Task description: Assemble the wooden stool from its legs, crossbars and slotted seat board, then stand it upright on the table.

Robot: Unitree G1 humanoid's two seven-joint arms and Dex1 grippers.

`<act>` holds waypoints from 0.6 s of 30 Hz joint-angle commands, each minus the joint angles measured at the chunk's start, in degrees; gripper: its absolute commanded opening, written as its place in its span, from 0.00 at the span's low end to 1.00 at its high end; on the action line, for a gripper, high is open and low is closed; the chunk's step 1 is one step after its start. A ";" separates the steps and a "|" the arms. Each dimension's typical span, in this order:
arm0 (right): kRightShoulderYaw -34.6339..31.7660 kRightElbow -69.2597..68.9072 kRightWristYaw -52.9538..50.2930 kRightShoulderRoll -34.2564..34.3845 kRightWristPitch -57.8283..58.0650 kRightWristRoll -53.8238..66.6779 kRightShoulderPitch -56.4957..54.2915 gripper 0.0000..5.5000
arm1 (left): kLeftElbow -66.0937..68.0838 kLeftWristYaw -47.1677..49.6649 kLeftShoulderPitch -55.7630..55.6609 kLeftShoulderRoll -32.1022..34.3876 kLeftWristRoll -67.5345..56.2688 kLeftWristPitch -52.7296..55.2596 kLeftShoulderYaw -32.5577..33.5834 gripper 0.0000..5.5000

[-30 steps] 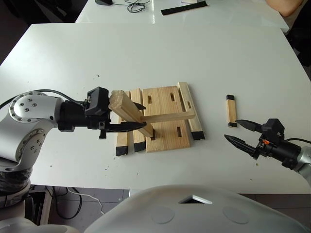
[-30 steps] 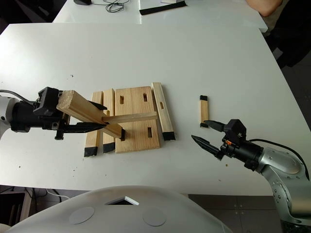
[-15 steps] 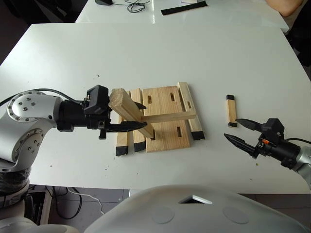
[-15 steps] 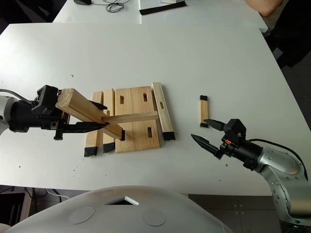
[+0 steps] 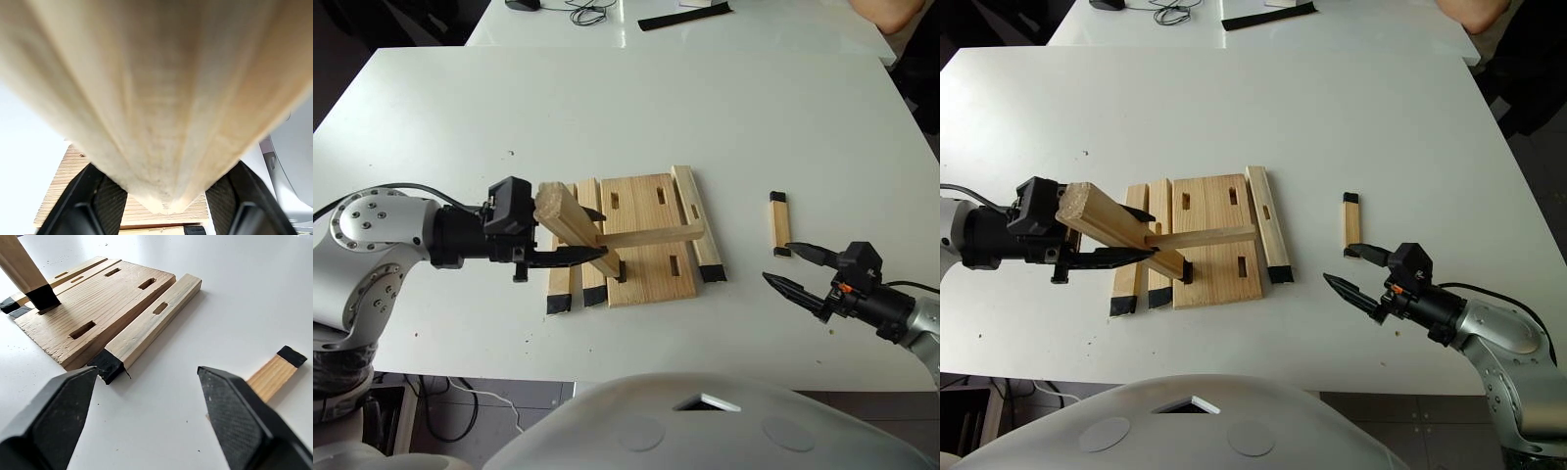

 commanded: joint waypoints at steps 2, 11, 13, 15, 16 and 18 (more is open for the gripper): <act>0.01 -0.70 -0.49 0.24 -0.26 -0.36 0.36 0.68 | -1.04 0.45 0.91 0.65 -0.28 0.80 0.09 0.38; 0.09 -0.96 -0.91 0.77 -0.58 -0.47 0.80 0.68 | -1.30 1.01 -1.43 0.53 -1.39 1.93 -0.12 0.38; 0.09 -0.95 -0.88 0.75 -0.57 -0.46 0.83 0.68 | -1.33 0.99 -1.74 0.52 -1.48 2.09 -0.15 0.38; 0.05 -0.94 -0.87 0.76 -0.57 -0.47 0.93 0.68 | -1.35 0.99 -2.12 0.56 -1.69 2.33 -0.22 0.38; 0.03 -0.96 -0.88 0.77 -0.56 -0.47 0.98 0.68 | -1.36 1.00 -2.29 0.58 -1.79 2.44 -0.26 0.38; 0.07 -1.03 -0.94 0.84 -0.54 -0.46 1.03 0.68 | -1.35 0.93 -2.27 0.51 -1.65 2.37 -0.41 0.38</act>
